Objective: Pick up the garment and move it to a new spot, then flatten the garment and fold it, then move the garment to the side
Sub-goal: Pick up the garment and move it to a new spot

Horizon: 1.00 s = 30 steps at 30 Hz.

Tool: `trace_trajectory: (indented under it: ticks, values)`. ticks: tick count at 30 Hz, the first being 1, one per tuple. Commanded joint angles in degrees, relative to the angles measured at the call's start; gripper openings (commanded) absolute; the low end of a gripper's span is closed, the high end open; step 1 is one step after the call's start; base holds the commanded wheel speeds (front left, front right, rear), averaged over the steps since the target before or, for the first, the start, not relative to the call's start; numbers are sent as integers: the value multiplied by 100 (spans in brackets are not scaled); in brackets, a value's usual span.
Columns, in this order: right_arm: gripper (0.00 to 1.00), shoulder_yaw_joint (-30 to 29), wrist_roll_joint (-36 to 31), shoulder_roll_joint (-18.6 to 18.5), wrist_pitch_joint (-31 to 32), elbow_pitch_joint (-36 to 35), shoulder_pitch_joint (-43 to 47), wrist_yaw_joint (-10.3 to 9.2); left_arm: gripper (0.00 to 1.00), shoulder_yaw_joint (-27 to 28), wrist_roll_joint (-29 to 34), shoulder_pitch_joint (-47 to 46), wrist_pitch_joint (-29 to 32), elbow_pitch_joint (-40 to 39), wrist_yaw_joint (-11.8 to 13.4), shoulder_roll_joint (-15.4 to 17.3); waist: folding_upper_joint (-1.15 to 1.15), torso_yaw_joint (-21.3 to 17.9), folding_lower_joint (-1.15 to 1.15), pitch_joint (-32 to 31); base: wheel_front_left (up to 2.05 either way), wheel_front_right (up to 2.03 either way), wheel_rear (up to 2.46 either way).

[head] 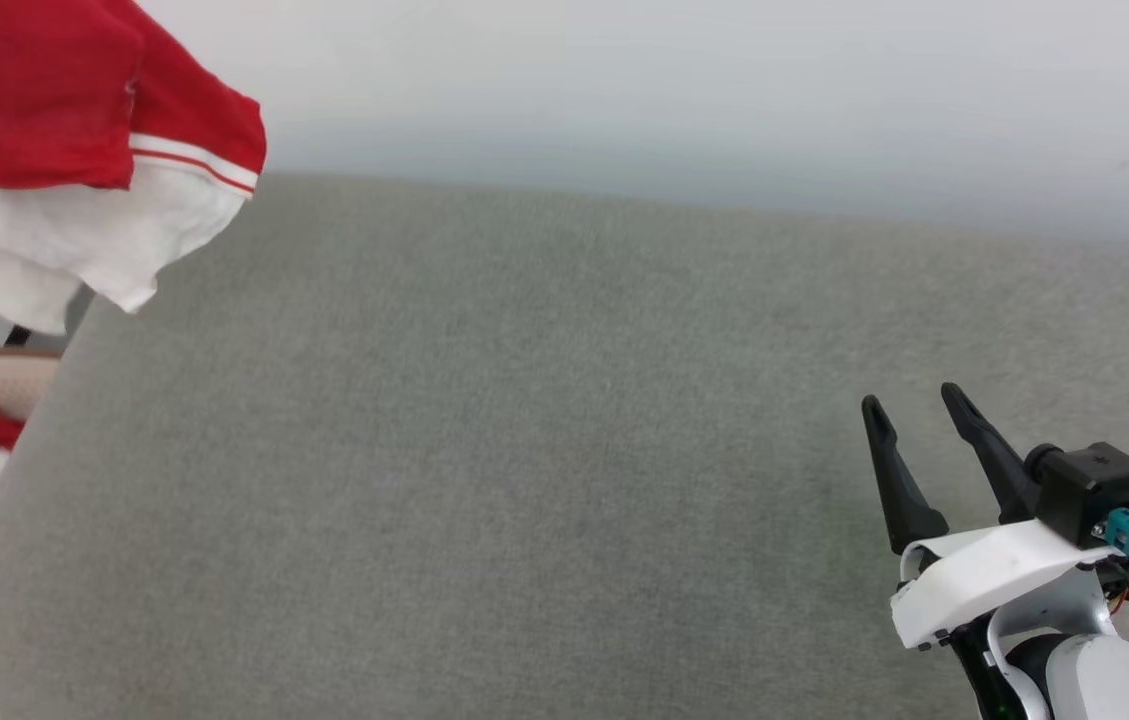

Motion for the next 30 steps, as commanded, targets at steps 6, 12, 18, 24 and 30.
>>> trace_trajectory:
  ticks: [6,12,18,24,30]
  values:
    - [100,-159,39,33,-173,87,128,2,0,17,-239,267,636,-857,34,203,0,-414,0,-411,0,0,0]
    - [100,-380,-28,42,-232,175,169,2,0,130,-541,781,1315,-2032,358,372,0,-858,0,-490,0,0,0]
    - [100,-730,-132,45,-286,248,236,2,0,129,-718,1320,1952,-3493,845,422,0,-1307,0,-442,0,0,0]
    - [100,-1060,-222,46,-372,355,297,2,0,-18,-751,1593,2513,-4803,1297,329,0,-1698,0,-305,0,0,0]
    - [100,-1196,-161,50,-484,529,276,2,0,-318,-773,1789,2846,-5616,1537,70,0,-2023,0,-131,0,0,0]
